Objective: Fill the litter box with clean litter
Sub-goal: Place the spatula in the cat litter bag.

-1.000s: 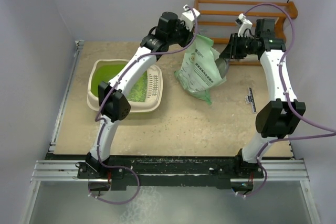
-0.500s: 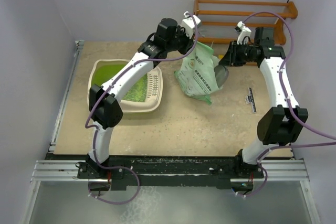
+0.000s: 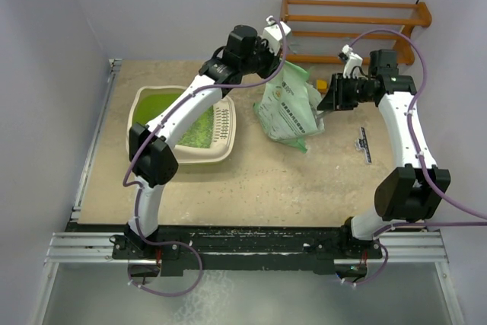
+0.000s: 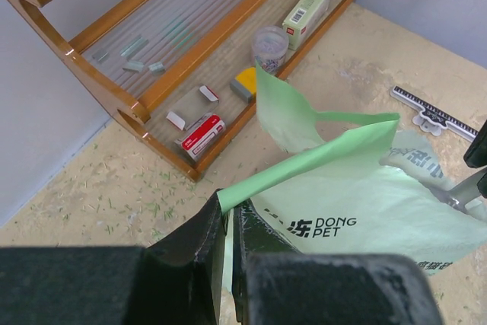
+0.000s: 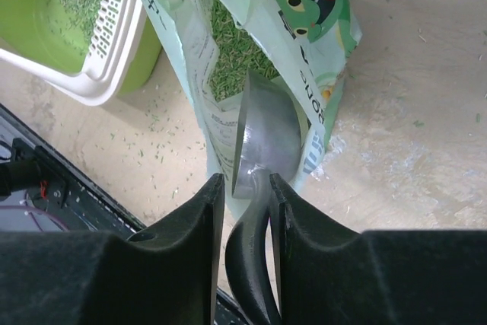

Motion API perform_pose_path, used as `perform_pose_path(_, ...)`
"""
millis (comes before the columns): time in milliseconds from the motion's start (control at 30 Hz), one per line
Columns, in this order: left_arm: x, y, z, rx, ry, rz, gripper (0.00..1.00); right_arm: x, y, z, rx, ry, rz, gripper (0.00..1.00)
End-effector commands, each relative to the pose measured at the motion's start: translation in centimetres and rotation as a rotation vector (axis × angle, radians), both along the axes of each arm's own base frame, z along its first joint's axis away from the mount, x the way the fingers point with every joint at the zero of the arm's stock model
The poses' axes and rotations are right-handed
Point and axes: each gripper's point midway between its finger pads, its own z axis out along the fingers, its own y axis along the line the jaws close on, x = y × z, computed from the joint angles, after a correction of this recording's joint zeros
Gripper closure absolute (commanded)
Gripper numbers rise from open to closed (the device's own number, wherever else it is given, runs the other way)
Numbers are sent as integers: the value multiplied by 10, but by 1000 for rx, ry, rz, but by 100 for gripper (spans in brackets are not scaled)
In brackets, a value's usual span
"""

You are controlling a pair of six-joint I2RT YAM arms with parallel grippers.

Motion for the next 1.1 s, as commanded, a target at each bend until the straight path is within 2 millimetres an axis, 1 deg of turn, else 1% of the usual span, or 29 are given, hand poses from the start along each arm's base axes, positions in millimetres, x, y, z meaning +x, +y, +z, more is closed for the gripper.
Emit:
perform_pose_path(0,0,12,95,-128,-194,31,97,-15,6,10,35,9,31,70)
perform_pose_path(67,-1,10,93,-128,-189,26,97,-17,5,9,30,15,28,70)
perform_pose_path(167,-2,10,92,-130,-182,23,97,-24,2,5,3,32,20,66)
perform_pose_path(233,-2,9,90,-127,-174,18,97,-29,1,2,-2,46,26,65)
perform_pose_path(300,-3,8,89,-128,-169,10,97,-34,2,0,-3,73,39,62)
perform_pose_path(367,-5,8,90,-131,-166,6,97,-40,-2,-4,-32,95,57,61)
perform_pose_path(567,-10,9,94,-136,-169,-6,97,-36,-17,-19,-114,87,-14,56)
perform_pose_path(700,-14,8,93,-137,-161,-19,97,-37,-25,-28,-153,74,-62,53)
perform_pose_path(767,-17,8,92,-136,-157,-26,97,-36,-28,-30,-158,65,-89,52)
perform_pose_path(900,-22,11,89,-126,-152,-28,97,-43,-33,-31,-152,74,-110,53)
perform_pose_path(1067,-29,13,82,-112,-142,-46,97,-45,-31,-37,-120,85,-118,54)
